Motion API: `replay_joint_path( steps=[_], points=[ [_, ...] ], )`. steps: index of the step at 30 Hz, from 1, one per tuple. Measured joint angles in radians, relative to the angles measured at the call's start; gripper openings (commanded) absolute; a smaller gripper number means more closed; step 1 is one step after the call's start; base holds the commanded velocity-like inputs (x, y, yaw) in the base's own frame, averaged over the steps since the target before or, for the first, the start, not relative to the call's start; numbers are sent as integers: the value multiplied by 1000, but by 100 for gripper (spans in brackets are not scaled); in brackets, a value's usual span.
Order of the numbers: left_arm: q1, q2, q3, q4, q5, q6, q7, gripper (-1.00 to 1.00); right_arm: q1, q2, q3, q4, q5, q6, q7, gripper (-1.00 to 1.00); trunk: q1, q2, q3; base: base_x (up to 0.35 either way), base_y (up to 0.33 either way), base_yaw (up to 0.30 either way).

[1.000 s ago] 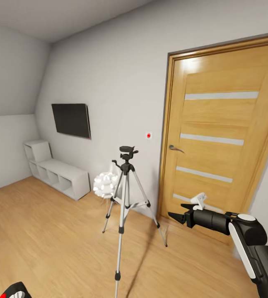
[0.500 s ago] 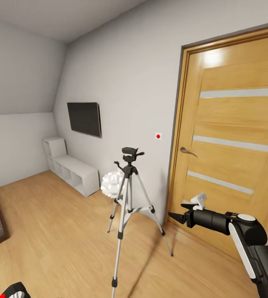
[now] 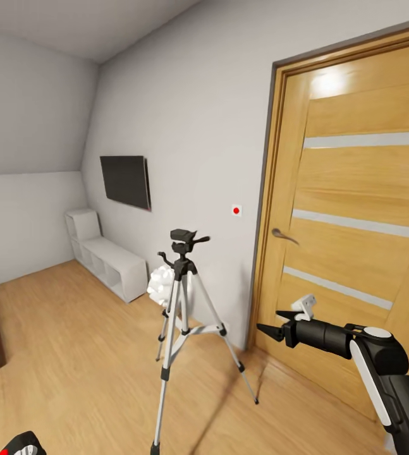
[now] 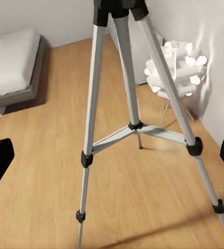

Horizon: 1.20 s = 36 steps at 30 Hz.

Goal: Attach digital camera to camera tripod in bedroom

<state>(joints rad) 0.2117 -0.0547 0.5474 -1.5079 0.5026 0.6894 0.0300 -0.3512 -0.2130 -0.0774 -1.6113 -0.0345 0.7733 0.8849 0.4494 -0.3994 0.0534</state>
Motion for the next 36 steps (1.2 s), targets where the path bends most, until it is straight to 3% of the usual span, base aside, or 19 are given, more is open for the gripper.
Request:
replay_joint_path(
  steps=[6, 13, 36],
  points=[
    [0, 1, 5, 0, 0, 0, -4, -100, 0, 0, 0, -1, 0, 3, 3, 100, 0, 0, 0, 24, -31, 1],
    [0, 2, 36, 0, 4, 0, -8, -100, 0, -1, 0, -1, -1, 7, 3, 100, 0, 0, 0, 4, -5, 37],
    [0, -1, 42, 0, 2, 0, -3, -100, 6, -2, 3, 0, -1, 9, 3, 100, 0, 0, 0, 42, 0, 228]
  ],
)
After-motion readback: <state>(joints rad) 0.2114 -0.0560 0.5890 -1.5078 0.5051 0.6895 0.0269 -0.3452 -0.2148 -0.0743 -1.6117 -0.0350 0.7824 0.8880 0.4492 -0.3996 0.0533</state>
